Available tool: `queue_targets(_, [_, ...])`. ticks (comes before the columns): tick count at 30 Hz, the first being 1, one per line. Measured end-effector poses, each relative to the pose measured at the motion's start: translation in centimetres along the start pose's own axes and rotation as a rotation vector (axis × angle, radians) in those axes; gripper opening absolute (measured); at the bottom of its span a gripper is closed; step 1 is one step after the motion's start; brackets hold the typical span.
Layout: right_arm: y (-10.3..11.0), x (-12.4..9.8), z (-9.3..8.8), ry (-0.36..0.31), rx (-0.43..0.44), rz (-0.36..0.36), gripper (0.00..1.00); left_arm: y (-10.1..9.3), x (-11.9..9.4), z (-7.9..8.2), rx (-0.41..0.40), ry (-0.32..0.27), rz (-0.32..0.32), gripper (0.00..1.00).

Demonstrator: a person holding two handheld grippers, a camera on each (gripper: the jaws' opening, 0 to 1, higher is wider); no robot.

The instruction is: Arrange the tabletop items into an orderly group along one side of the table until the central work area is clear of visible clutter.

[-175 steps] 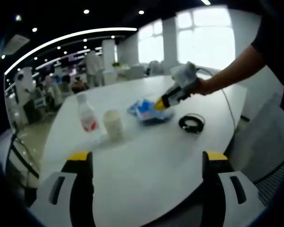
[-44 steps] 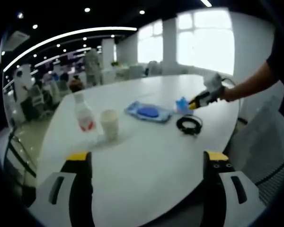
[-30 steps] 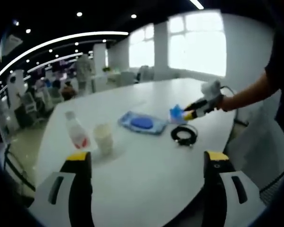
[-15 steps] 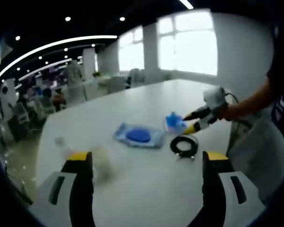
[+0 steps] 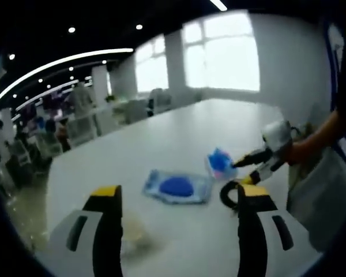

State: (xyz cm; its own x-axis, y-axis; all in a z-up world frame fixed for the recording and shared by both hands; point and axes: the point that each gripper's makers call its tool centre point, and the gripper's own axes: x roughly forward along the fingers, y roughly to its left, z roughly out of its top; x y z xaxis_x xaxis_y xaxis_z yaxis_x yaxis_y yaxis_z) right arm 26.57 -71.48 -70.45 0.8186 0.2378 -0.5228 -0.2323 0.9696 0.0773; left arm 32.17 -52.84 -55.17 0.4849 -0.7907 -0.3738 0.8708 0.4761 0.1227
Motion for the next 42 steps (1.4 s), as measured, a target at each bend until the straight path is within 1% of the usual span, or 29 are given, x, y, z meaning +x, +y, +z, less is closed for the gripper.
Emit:
queue_targets(3, [0.1, 0.2, 0.0, -0.003, 0.02, -0.002, 0.62, 1.0, 1.0, 0.1, 0.077, 0.034, 0.013, 0.73])
queue_targets(10, [0.0, 0.5, 0.2, -0.023, 0.081, -0.022, 0.63, 2.1, 3.5, 0.9, 0.068, 0.049, 0.002, 0.72])
queue_targets(13, [0.1, 0.7, 0.3, -0.031, 0.109, -0.025, 0.63, 2.4, 4.9, 0.8, 0.085, 0.075, -0.003, 0.7])
queue_targets(19, [0.4, 1.1, 0.7, -0.049, 0.145, -0.028, 0.63, 2.6, 7.1, 0.8, 0.098, 0.098, -0.023, 0.68])
queue_targets(22, [0.6, 1.5, 0.8, -0.052, 0.174, -0.036, 0.62, 2.9, 8.3, 0.4, 0.114, 0.125, -0.03, 0.66])
queue_targets(24, [0.6, 1.6, 0.8, -0.056, 0.183, -0.041, 0.62, 3.1, 8.8, 0.1, 0.124, 0.14, -0.033, 0.64])
queue_targets(25, [0.8, 1.8, 1.0, -0.069, 0.209, -0.04, 0.62, 3.3, 9.2, -0.1, 0.127, 0.148, -0.037, 0.64])
queue_targets(29, [0.9, 2.5, 0.9, -0.066, 0.244, -0.062, 0.62, 3.8, 10.6, -0.8, 0.141, 0.186, -0.051, 0.62])
queue_targets(36, [0.9, 3.3, 0.5, -0.059, 0.304, -0.081, 0.6, 4.4, 12.3, -1.8, 0.143, 0.224, -0.071, 0.6])
queue_targets(42, [1.0, 3.7, 0.4, -0.063, 0.339, -0.092, 0.59, 4.9, 14.0, -3.1, 0.171, 0.275, -0.097, 0.57])
